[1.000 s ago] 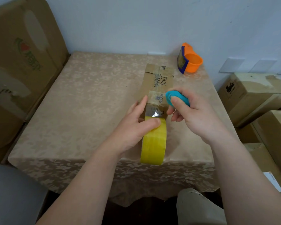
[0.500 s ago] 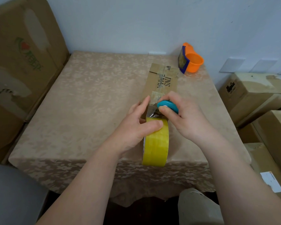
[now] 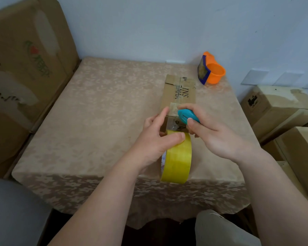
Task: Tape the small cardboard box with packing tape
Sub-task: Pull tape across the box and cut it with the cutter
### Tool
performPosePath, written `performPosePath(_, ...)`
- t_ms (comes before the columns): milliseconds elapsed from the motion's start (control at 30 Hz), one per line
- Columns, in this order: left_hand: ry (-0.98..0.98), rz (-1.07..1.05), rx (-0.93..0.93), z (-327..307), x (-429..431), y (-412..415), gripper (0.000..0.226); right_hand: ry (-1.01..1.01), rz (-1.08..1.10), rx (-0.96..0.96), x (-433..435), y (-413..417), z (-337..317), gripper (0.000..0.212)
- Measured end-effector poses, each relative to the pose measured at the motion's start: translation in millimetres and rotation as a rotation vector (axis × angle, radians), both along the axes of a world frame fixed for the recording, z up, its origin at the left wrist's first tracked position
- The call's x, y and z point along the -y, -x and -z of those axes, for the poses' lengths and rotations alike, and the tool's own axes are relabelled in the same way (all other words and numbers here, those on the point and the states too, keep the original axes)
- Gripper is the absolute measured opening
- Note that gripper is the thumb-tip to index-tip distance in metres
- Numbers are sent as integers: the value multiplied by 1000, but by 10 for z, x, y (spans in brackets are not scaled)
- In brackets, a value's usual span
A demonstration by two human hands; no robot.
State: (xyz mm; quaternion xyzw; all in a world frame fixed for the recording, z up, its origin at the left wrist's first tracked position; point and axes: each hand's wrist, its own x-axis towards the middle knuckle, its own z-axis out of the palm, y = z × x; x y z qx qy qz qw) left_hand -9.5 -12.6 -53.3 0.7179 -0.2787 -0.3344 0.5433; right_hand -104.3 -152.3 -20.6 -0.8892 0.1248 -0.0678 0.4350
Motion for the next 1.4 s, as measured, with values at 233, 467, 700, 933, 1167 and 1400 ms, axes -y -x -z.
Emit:
performPosePath(233,-20,7,-19,-14,-2,3,88,42,67,27,49,5,-26,32)
performPosePath(467,-29,14,-29,-10,12,1,90,325,71,72,19,2,-57,24)
performPosePath(700,-47,30,-32,-19,21,-8,92,535,10,39,15,-107,-27,16)
performPosePath(933,-27,34,-54,-15,36,-21,90,608,-97,-63,47,-216,-57,15)
performPosePath(1167,-35,30,-54,-33,38,-22,88,683,-117,-94,57,-272,-81,15)
performPosePath(1400,-22,25,-63,-28,52,-23,87,805,-211,-162,59,-342,-148,20)
